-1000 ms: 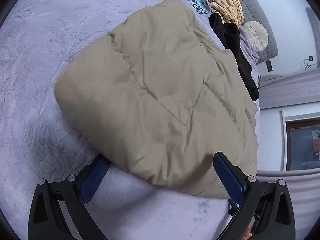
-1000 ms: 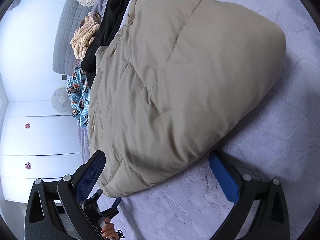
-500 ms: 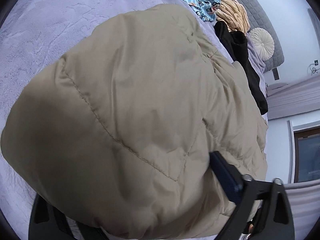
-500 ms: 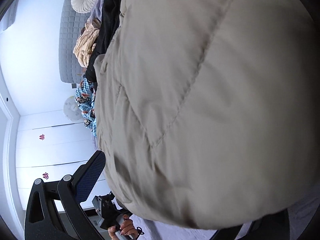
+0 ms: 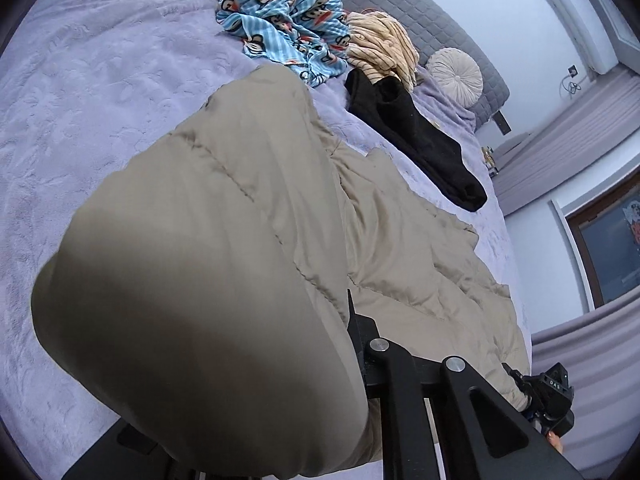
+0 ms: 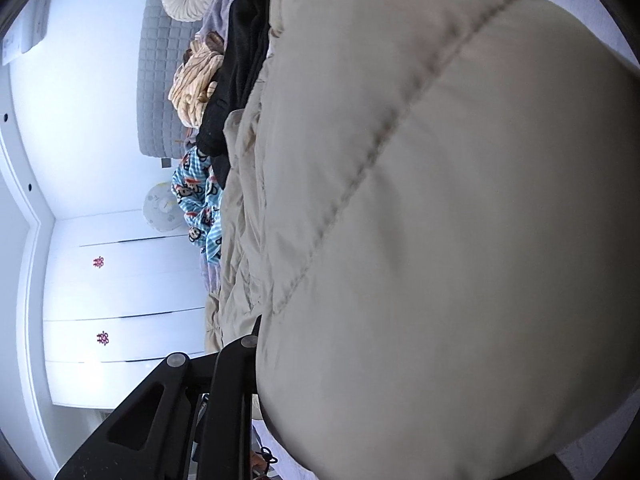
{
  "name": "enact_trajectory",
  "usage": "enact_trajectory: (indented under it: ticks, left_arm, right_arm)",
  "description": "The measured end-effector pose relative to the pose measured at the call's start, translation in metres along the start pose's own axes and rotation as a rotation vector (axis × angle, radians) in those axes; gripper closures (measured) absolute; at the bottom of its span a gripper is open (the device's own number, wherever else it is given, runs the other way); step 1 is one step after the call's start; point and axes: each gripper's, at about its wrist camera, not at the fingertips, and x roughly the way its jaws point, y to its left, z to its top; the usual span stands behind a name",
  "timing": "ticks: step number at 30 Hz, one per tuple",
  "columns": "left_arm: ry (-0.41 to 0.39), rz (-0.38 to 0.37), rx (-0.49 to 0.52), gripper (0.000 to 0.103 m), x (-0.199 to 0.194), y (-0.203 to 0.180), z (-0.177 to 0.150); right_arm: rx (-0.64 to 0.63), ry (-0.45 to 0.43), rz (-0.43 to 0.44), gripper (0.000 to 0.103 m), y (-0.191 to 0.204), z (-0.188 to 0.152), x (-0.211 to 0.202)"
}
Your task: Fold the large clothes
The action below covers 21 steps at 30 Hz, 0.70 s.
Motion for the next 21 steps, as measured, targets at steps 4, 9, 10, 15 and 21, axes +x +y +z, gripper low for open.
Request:
enact_trajectory:
  ticks: [4,9,10,15,21]
  left_arm:
    - [0.018,0.003,0.036,0.087,-0.024,-0.001,-0.027]
    - [0.098,0.003,0.033,0.087,-0.058,0.023,-0.081]
    - [0.120,0.004,0.029,0.087,-0.065,0.028,-0.091]
    - [0.219,0.004,-0.017,0.087,-0.098,0.061,-0.143]
    - [0.305,0.048,-0.016,0.077,-0.114,0.092,-0.180]
  right_arm:
    - [-0.049,0.043,-0.017,0.081,0.002,-0.018,-0.017]
    - [-0.017,0.068,-0.027,0.081,-0.015,-0.056,-0.045]
    - [-0.014,0.066,-0.030,0.081,-0.019,-0.066,-0.051]
    - [0.041,0.062,-0.061,0.081,-0.042,-0.117,-0.083]
    - [0.116,0.045,-0.117,0.079,-0.071,-0.175,-0.107]
